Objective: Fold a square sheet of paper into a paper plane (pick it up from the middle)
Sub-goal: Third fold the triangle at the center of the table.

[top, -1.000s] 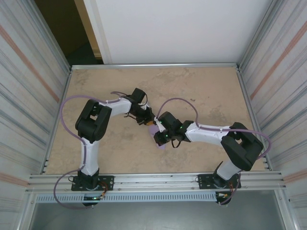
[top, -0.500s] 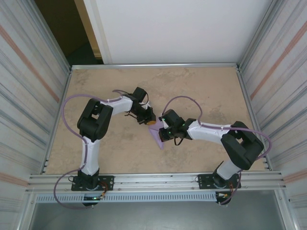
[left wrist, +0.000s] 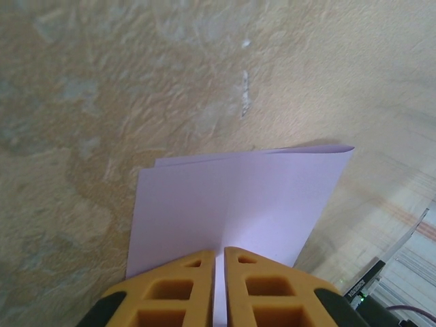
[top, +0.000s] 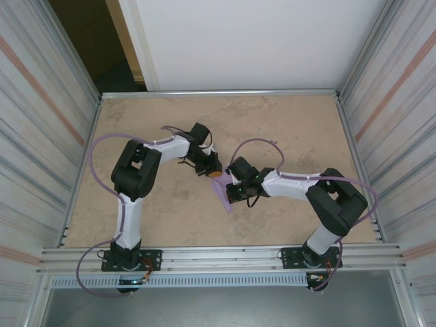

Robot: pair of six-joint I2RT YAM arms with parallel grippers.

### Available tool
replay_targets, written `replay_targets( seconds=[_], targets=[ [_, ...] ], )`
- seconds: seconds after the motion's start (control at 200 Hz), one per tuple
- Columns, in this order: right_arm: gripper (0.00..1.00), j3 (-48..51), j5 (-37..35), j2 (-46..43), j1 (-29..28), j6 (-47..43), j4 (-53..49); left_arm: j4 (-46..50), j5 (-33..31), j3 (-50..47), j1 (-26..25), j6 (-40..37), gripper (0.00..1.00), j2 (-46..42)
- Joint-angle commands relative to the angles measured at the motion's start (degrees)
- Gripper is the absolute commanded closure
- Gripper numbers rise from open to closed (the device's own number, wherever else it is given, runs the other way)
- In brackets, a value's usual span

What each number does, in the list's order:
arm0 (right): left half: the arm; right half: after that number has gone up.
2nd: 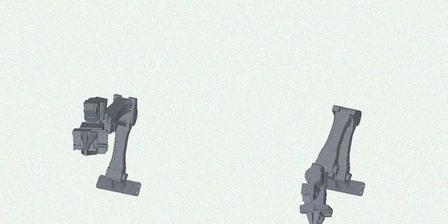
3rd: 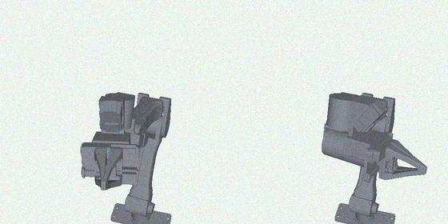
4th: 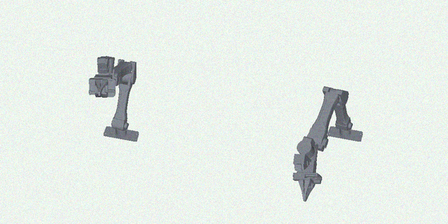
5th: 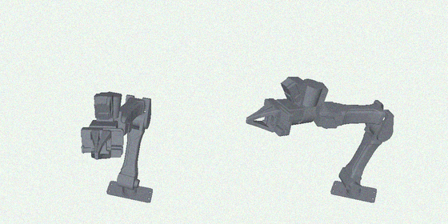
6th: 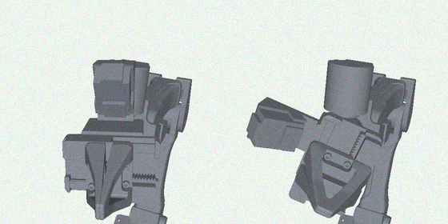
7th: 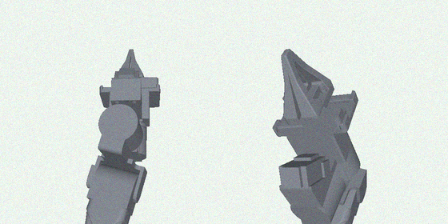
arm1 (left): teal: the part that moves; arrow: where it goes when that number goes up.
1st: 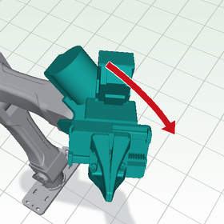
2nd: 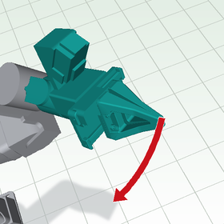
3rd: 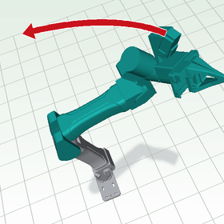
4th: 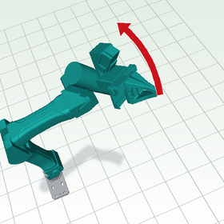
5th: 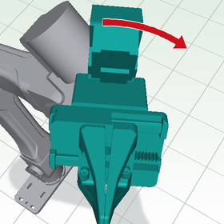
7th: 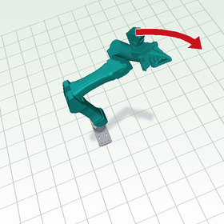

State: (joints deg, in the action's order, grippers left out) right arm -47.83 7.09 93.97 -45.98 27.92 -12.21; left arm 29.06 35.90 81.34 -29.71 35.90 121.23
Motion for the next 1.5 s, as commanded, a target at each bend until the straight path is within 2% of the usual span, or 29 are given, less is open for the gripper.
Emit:
replay_targets(
  seconds=[0.0,0.692,1.498],
  targets=[
    [1.00,-1.5,-0.7,0.7,0.4,0.5,-1.7,3.6,-0.1,3.2,-0.1,-3.2,0.87,0.0],
    [1.00,-2.3,0.2,0.6,0.7,-0.7,-1.5,5.1,-2.9,2.6,0.4,-3.6,0.89,2.1],
    [1.00,-4.0,-0.1,2.7,0.8,-1.9,-2.4,5.7,-2.6,2.9,0.3,-4.0,0.90,2.5]
  ],
)
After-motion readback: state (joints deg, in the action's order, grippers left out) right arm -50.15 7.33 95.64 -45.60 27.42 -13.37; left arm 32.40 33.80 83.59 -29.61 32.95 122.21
